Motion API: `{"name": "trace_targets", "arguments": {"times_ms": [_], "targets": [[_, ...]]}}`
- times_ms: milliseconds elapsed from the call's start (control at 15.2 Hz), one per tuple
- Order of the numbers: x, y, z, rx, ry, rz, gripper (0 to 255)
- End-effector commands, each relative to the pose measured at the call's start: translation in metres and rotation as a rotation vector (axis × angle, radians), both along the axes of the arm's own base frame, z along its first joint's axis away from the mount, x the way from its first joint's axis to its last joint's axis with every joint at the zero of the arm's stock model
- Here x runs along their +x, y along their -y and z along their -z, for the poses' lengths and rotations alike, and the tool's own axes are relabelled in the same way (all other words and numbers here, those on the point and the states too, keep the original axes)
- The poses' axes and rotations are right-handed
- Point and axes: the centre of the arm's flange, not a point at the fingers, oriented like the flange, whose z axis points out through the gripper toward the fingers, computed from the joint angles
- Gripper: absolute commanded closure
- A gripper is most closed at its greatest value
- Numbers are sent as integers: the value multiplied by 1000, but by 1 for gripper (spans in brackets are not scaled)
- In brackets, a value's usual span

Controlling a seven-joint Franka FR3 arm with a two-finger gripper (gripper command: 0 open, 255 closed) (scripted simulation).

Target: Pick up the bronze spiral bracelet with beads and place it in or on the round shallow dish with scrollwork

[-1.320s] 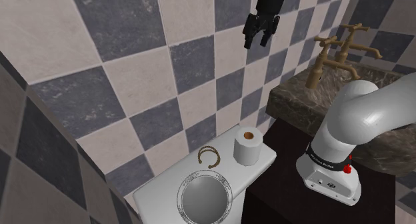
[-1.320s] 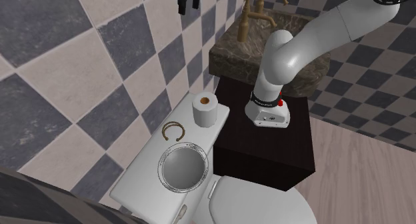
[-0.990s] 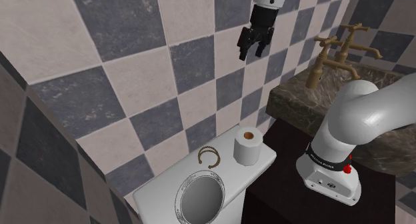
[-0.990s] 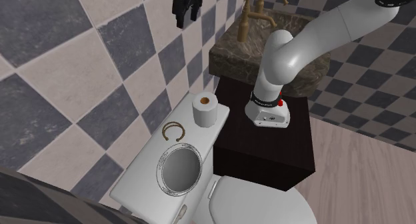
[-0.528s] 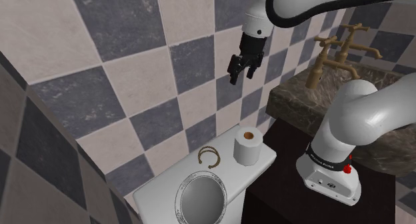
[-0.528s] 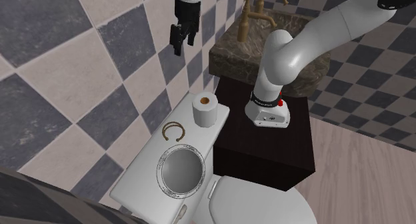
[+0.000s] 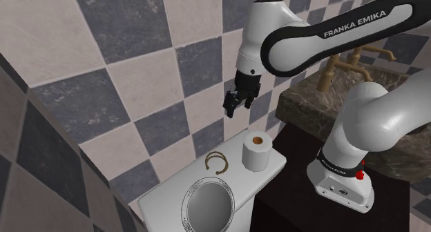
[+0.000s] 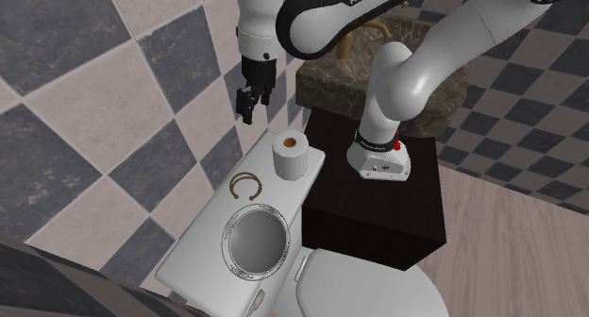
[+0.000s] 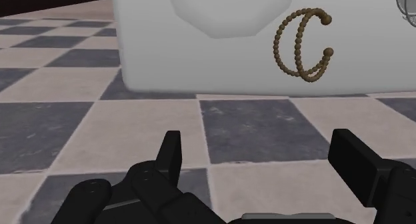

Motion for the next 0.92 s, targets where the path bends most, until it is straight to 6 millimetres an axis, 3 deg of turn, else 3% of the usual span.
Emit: {"name": "trace_targets", "arguments": {"times_ms": [0, 594, 858], "targets": [[-1, -18, 20, -3, -1, -4, 0], [-7, -94, 111, -18, -10, -25, 0], [-5, -99, 130, -19, -11, -26, 0]]}}
